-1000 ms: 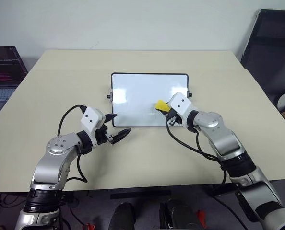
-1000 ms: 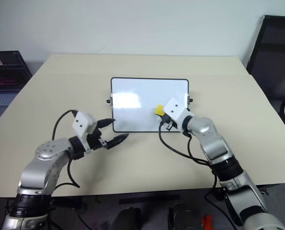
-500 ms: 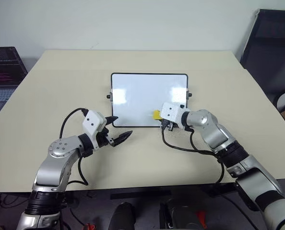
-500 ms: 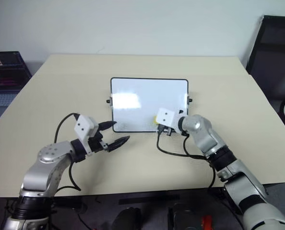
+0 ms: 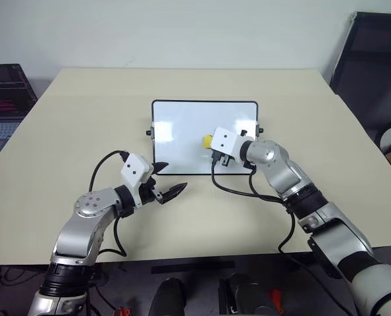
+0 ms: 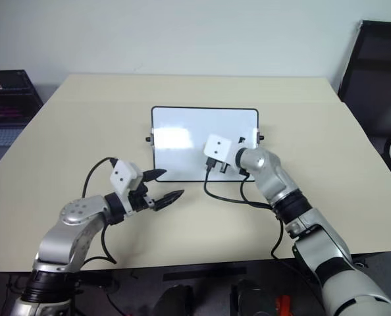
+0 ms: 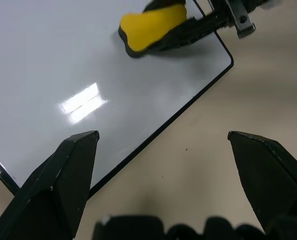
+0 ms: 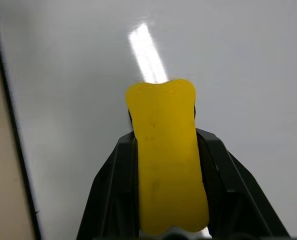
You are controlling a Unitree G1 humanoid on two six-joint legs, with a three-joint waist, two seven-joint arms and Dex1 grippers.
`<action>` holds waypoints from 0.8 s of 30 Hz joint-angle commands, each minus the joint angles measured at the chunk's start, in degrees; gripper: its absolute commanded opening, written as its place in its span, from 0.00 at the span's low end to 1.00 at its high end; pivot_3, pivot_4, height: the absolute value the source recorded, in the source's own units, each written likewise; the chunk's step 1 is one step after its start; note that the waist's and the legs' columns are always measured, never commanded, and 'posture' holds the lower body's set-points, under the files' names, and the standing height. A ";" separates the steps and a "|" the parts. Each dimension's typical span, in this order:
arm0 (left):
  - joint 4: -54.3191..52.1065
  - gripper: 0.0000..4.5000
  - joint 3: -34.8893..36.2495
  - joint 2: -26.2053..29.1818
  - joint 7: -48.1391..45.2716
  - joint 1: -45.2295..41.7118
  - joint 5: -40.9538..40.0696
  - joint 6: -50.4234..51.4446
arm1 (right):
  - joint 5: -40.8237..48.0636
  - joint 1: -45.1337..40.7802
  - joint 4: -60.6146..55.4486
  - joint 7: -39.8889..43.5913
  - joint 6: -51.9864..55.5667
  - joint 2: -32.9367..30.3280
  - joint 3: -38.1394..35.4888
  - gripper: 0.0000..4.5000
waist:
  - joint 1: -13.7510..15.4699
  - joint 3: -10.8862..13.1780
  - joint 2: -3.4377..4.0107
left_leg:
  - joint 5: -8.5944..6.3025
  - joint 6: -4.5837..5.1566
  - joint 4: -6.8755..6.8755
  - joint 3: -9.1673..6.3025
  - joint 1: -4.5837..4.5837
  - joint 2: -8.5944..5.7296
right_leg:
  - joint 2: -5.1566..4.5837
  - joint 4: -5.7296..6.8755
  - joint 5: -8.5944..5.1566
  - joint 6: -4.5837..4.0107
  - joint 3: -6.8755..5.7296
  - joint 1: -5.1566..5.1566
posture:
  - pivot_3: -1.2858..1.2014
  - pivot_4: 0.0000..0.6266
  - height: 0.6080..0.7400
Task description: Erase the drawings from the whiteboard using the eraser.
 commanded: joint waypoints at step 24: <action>-1.73 1.00 0.03 0.09 0.25 -2.22 -0.44 0.31 | 0.46 2.03 -1.93 -0.54 0.34 1.07 -4.38 0.26 | -0.14 0.00 0.00 | 0.03 0.02 0.04 0.05 0.07 -0.01 | 0.05 0.01 -0.03 0.09 0.04 0.04 | 0.52 0.24 1.00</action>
